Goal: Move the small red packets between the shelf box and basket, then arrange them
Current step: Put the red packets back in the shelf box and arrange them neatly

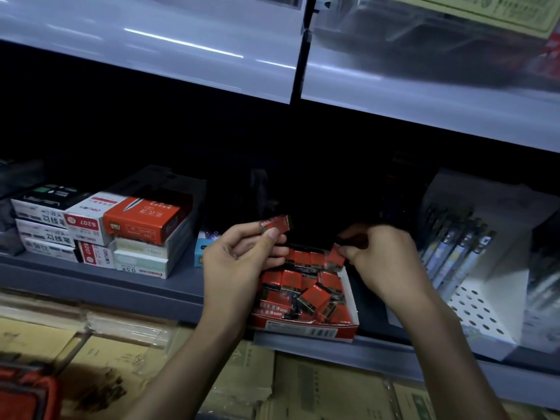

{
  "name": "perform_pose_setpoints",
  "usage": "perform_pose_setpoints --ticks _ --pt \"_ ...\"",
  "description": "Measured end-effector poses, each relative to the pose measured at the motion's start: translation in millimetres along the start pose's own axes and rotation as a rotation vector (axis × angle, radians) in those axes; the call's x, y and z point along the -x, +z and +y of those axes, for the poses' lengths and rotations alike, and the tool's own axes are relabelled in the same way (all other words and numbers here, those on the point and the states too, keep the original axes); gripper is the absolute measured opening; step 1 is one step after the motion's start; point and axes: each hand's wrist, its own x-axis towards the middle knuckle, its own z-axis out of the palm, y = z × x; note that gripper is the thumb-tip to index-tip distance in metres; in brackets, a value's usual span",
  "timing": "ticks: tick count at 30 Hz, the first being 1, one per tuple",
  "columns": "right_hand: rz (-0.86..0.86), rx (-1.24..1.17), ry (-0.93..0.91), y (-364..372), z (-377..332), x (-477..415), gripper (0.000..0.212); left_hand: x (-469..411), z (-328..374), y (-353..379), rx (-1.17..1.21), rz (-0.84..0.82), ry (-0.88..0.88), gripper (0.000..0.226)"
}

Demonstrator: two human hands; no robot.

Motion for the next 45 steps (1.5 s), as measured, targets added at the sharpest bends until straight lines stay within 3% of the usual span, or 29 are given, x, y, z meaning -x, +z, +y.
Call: perform_pose_setpoints --ticks 12,26,31,34,42,45 --pt "-0.092 0.046 0.041 12.3 1.8 -5.5 0.023 -0.3 -1.4 1.0 -0.021 0.003 -0.005 0.016" --pt "-0.122 0.327 -0.111 13.3 -5.6 2.3 0.025 -1.2 -3.2 0.1 -0.018 -0.007 -0.010 0.015" --pt "-0.084 0.303 -0.067 15.7 -5.3 1.9 0.023 -0.8 -4.8 0.6 -0.035 -0.019 0.000 0.015" --pt "-0.087 0.323 -0.011 15.9 -5.1 0.4 0.010 -1.5 -3.9 0.3 -0.041 -0.036 0.000 0.016" --pt "-0.169 0.304 -0.003 17.0 -6.1 3.0 0.018 -0.6 -3.4 -1.0 -0.082 -0.051 0.013 0.016" --pt "-0.069 0.153 -0.035 15.2 -3.5 2.5 0.019 -0.9 -0.6 0.0 -0.084 -0.064 0.014 0.015"
